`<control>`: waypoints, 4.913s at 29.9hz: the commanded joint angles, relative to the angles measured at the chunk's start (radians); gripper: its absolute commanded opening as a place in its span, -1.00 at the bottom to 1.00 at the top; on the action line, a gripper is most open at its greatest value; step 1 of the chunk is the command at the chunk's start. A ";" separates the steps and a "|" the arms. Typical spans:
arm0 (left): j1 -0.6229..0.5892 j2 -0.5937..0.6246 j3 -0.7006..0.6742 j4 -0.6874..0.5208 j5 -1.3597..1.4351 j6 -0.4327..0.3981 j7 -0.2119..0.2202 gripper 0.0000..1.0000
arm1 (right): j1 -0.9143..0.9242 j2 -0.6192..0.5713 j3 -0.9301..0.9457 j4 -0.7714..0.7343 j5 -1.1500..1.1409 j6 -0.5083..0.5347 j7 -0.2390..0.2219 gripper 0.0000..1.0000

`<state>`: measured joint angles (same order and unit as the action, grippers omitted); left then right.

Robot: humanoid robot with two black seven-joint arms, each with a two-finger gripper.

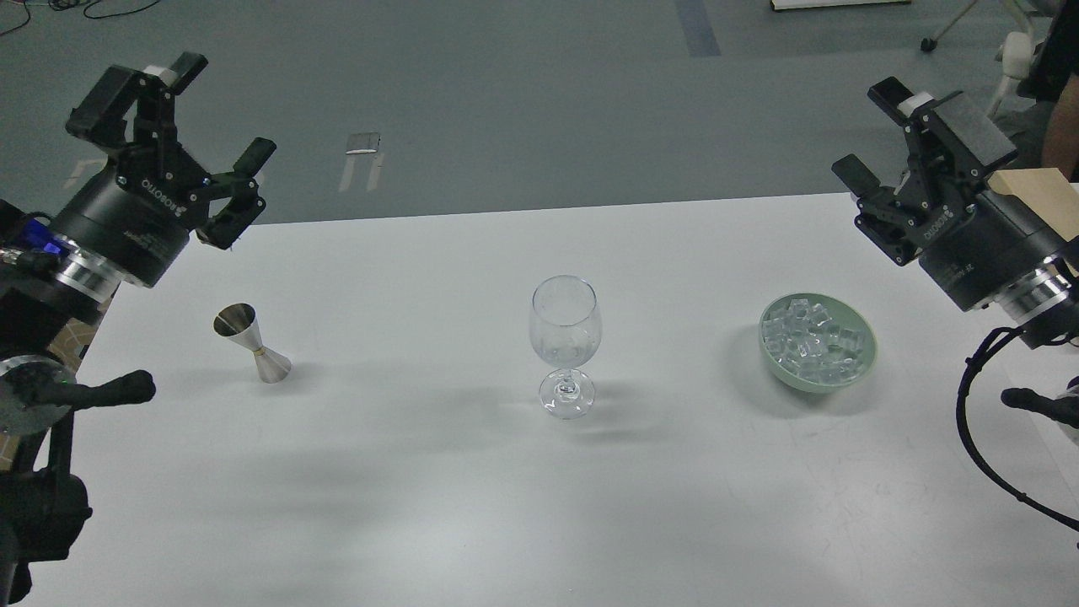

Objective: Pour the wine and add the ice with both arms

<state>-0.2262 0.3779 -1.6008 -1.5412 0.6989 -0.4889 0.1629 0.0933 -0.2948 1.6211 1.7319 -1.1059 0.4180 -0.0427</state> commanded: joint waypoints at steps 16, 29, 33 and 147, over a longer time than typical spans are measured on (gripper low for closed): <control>0.008 -0.237 0.002 -0.011 -0.026 0.000 0.009 0.93 | 0.031 -0.486 -0.017 -0.037 -0.210 0.071 0.009 1.00; 0.019 -0.378 0.002 -0.011 -0.024 0.000 -0.005 0.93 | 0.082 -0.461 -0.271 -0.035 -0.855 0.071 0.099 0.65; 0.019 -0.378 0.002 -0.010 -0.024 0.000 -0.005 0.93 | 0.083 -0.461 -0.296 -0.035 -0.942 0.071 0.119 0.66; 0.025 -0.378 0.002 0.027 -0.027 0.000 -0.008 0.95 | 0.174 -0.308 -0.577 -0.399 -1.076 -0.028 0.204 0.00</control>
<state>-0.2017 0.0000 -1.5986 -1.5142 0.6716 -0.4887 0.1549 0.2670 -0.6051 1.0446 1.3403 -2.1817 0.3894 0.1611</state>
